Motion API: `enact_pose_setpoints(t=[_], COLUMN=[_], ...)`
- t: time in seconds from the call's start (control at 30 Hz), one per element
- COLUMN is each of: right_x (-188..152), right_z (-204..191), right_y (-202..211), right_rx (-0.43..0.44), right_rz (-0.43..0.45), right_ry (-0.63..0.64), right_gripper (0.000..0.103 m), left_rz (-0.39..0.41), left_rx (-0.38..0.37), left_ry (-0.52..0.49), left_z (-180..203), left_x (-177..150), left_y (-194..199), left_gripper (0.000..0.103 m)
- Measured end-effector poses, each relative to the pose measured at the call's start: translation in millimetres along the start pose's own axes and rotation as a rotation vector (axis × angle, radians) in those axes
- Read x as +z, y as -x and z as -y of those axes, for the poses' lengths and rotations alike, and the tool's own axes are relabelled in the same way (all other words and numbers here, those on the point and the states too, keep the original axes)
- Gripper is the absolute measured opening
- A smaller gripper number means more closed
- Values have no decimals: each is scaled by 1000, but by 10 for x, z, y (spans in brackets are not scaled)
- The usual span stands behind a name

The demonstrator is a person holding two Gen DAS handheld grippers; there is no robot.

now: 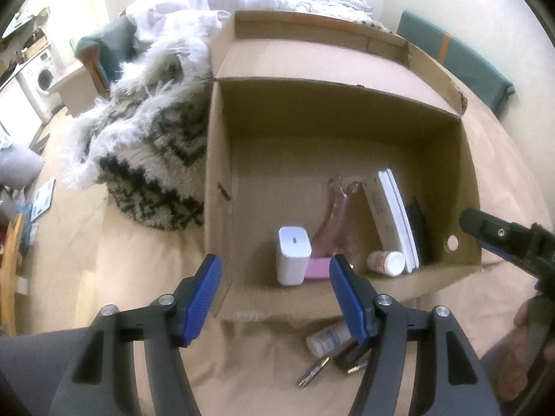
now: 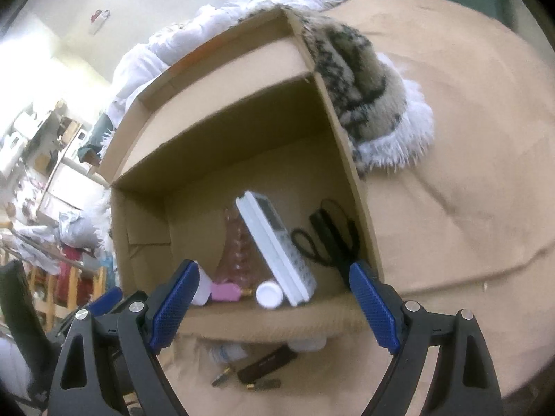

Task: Organize rigid objects
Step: 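Move both open tools back toward the items beside the box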

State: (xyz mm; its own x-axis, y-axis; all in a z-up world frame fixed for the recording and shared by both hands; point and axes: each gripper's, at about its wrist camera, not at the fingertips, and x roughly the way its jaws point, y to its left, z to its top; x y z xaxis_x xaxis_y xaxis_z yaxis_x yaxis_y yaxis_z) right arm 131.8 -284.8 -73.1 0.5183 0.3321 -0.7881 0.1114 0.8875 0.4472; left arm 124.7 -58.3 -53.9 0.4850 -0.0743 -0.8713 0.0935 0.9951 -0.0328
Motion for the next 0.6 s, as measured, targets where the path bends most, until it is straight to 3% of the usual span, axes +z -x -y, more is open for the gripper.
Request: enact_pose_setpoints(t=[0.37,0.6], right_x=[-331,-564], right_z=[73,126], right_y=[131,41], right_rx=[-8,-31], right_rz=[-21,-89], right_ry=[-40,-92], right_gripper=[94,94], left_rz=[-43,-120], left_rx=[-17,-38], left_ry=[90,179], left_z=[-199,-331], left_x=[-314,-520], left_y=[115,33], left_gripper=[62,62])
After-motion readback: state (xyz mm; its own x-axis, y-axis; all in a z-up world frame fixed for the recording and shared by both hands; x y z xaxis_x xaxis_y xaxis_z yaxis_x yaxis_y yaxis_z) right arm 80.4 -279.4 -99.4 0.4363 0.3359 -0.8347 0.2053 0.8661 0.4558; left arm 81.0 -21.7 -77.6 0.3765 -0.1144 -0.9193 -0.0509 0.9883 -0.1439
